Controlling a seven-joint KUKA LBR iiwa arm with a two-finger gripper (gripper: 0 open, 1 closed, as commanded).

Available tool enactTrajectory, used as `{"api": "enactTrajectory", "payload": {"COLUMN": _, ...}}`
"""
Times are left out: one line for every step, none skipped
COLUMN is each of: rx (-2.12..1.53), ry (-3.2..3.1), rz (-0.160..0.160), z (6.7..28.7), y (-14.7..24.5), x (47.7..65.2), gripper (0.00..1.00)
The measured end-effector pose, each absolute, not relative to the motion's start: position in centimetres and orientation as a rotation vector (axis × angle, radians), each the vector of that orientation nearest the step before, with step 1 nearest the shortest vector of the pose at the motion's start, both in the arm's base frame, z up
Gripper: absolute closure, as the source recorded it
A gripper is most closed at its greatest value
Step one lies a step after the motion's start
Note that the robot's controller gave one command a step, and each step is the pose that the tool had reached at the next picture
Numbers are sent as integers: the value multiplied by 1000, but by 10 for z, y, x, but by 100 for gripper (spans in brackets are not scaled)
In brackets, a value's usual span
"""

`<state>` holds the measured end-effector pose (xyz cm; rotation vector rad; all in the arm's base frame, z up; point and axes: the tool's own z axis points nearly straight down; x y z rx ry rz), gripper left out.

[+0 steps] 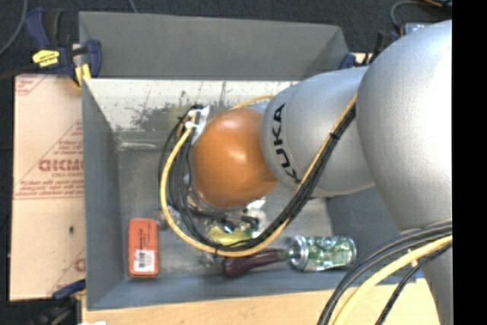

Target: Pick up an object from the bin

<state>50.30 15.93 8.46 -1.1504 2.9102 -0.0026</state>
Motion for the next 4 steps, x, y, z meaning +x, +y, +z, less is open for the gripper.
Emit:
{"api": "enactTrajectory", "payload": {"rx": -1466, "ry": 2761, "rz": -5, "z": 136, "y": 177, "x": 535, "gripper": 0}}
{"api": "enactTrajectory", "payload": {"rx": -1710, "ry": 2608, "rz": -9, "z": 168, "y": 167, "x": 532, "gripper": 0}}
{"api": "enactTrajectory", "payload": {"rx": -1960, "ry": 2434, "rz": -10, "z": 175, "y": 180, "x": 553, "gripper": 0}}
{"api": "enactTrajectory", "payload": {"rx": -2170, "ry": 2235, "rz": -21, "z": 76, "y": 233, "x": 553, "gripper": 100}}
